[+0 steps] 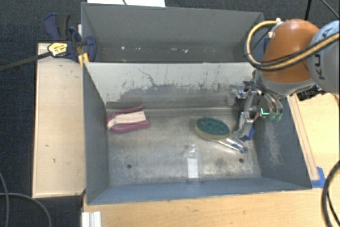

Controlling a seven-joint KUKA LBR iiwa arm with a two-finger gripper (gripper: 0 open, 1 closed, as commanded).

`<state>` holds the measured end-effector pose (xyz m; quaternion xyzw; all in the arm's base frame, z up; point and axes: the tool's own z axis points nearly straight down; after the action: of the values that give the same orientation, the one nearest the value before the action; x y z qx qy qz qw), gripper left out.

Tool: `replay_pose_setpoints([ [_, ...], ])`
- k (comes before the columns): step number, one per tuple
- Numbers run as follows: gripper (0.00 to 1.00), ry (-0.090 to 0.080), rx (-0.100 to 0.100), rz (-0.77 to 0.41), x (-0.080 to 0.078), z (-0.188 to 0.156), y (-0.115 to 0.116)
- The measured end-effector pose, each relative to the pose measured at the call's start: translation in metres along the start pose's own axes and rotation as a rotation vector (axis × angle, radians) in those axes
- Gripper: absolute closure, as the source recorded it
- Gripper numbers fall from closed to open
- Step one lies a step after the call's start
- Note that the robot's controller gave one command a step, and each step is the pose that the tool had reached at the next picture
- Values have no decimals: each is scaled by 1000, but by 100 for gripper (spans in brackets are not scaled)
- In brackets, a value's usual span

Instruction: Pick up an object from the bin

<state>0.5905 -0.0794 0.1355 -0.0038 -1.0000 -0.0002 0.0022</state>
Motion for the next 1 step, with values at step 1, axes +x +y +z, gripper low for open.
replay_pose_setpoints([
  [1,0,0,-2,-82,28,61,37],
])
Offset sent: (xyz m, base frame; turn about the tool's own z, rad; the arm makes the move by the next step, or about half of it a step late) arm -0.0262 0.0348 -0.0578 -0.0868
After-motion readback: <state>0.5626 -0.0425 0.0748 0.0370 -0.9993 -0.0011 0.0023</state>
